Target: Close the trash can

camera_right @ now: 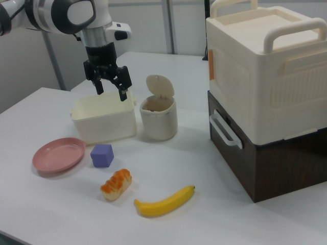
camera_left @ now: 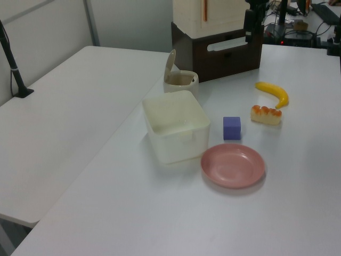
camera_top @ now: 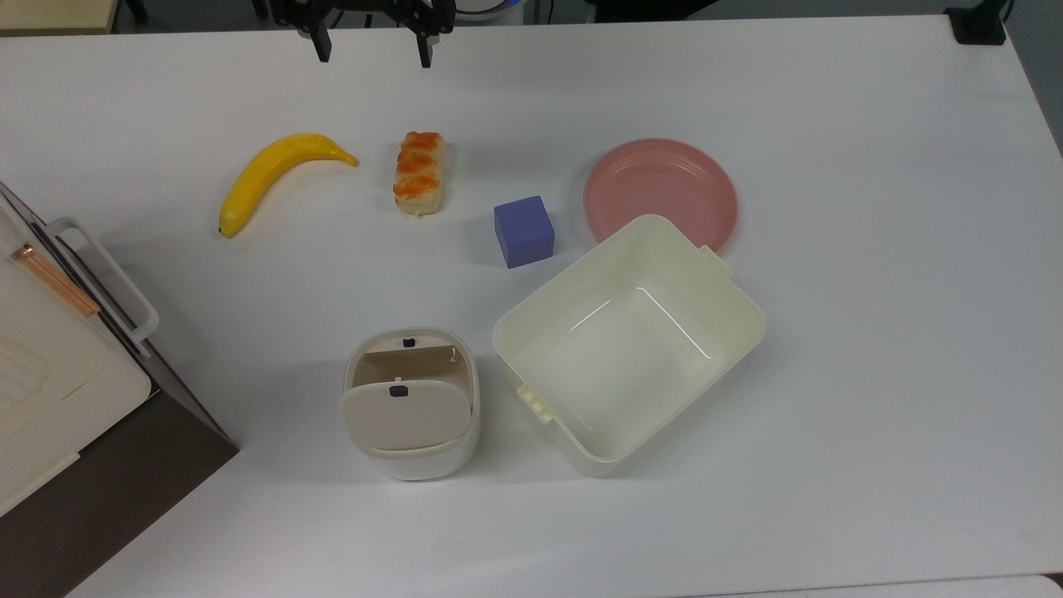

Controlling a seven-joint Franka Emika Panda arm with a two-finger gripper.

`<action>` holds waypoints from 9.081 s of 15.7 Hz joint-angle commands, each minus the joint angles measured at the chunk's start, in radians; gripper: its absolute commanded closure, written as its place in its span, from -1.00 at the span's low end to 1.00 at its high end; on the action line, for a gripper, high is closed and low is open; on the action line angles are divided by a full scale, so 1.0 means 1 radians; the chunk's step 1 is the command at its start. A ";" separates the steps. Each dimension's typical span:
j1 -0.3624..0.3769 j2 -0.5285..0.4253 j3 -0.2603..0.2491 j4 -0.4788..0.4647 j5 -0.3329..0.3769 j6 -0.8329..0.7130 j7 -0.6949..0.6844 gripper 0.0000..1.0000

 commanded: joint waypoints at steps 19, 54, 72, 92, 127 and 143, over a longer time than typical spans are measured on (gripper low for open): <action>0.036 -0.025 -0.018 -0.047 -0.041 0.061 -0.022 -1.00; 0.025 0.662 0.021 0.750 -0.175 0.408 0.886 1.00; 0.127 0.741 -0.019 0.754 -0.308 0.473 0.964 1.00; 0.131 0.626 0.008 0.541 -0.297 0.308 0.653 1.00; 0.131 0.598 0.008 0.389 -0.336 0.291 0.567 1.00; -0.084 0.393 0.054 0.384 -0.058 0.116 0.160 1.00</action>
